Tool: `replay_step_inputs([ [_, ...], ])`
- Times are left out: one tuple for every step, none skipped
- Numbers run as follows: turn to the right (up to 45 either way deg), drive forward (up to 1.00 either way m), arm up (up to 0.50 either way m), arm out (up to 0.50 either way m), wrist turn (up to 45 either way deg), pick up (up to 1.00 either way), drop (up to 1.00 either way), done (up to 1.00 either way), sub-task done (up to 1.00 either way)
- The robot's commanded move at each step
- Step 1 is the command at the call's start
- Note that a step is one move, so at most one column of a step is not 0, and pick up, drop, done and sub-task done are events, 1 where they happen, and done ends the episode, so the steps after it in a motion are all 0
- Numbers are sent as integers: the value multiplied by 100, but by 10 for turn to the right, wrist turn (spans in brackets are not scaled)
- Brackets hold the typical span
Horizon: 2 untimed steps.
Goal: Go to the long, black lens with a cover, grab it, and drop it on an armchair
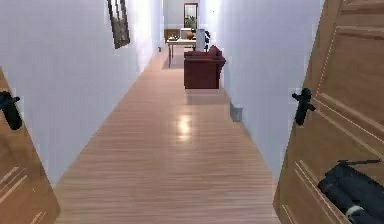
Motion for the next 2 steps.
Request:
replay_step_inputs([
  [0,100,0,0,0,0,0,0,0],
  [0,100,0,0,0,0,0,0,0],
])
